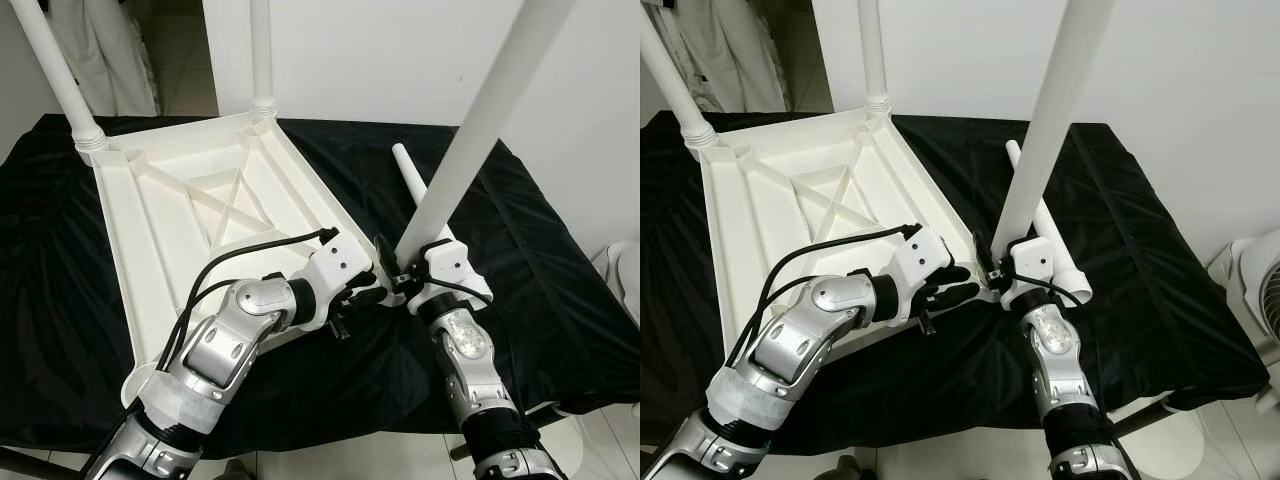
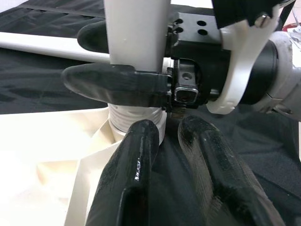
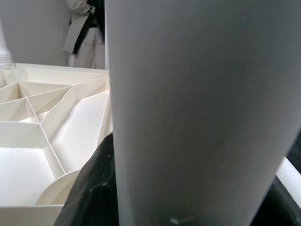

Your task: Building children table

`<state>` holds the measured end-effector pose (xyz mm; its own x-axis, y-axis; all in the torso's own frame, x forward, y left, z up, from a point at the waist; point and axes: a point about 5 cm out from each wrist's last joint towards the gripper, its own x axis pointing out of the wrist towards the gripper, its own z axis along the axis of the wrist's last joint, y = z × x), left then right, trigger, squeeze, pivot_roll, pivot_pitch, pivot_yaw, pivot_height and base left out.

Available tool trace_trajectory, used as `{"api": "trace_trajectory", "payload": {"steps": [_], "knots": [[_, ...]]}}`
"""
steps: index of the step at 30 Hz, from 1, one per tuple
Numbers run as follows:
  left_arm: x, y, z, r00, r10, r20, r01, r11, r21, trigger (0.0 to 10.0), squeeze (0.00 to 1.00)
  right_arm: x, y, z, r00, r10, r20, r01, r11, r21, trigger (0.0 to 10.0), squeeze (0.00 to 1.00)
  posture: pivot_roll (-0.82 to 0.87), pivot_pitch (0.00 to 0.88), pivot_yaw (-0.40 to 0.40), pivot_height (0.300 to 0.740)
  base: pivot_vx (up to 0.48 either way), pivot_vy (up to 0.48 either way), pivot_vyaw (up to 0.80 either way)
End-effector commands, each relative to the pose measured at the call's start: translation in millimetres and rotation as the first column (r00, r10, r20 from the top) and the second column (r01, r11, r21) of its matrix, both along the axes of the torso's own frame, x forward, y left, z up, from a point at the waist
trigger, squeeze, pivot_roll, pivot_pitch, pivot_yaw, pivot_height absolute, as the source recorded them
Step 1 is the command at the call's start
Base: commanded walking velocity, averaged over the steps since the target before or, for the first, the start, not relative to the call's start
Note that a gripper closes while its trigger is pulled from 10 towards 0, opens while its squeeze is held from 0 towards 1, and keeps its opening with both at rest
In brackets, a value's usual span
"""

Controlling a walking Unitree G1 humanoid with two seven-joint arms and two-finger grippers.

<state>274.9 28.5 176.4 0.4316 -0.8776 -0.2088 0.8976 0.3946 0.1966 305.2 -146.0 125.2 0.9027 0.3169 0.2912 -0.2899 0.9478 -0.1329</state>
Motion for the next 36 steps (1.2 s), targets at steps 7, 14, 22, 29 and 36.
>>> {"api": "trace_trajectory", "payload": {"steps": [7, 14, 22, 29, 36], "knots": [[0.0, 0.4, 1.6, 1.0, 0.016, 0.01, -0.016, 1.0, 0.005, 10.0, 0.0, -4.7, -8.3, -26.9, 0.988, -0.048, -0.145, 0.056, 0.997, 0.055, 10.0, 0.0, 0.1, 0.026, -0.012, 0.74, 0.0, 0.0, 0.0], [-0.3, 0.3, 1.6, 1.0, 0.012, 0.011, -0.013, 1.0, 0.007, 10.0, 0.0, -2.0, -10.4, -38.5, 0.97, -0.061, -0.237, 0.091, 0.989, 0.119, 10.0, 0.0, 0.1, 0.021, -0.01, 0.74, 0.0, 0.0, 0.0], [-0.8, -0.7, 2.0, 1.0, 0.007, 0.012, -0.007, 1.0, 0.007, 10.0, 0.0, 4.7, -9.8, -41.8, 0.954, -0.059, -0.293, 0.084, 0.994, 0.072, 10.0, 0.0, 0.1, 0.021, -0.01, 0.74, 0.0, 0.0, 0.0], [-0.1, -0.5, 2.7, 1.0, 0.01, 0.012, -0.01, 1.0, 0.005, 10.0, 0.0, 9.5, -6.6, -40.9, 0.947, -0.025, -0.321, 0.034, 0.999, 0.023, 10.0, 0.0, 0.1, 0.024, -0.012, 0.74, 0.0, 0.0, 0.0], [0.3, 0.1, 2.8, 1.0, 0.014, 0.012, -0.014, 1.0, 0.004, 10.0, 0.0, 11.2, -5.4, -43.3, 0.935, -0.005, -0.355, 0.002, 1.0, -0.008, 10.0, 0.0, 0.1, 0.029, -0.015, 0.74, 0.0, 0.0, 0.0]]}}
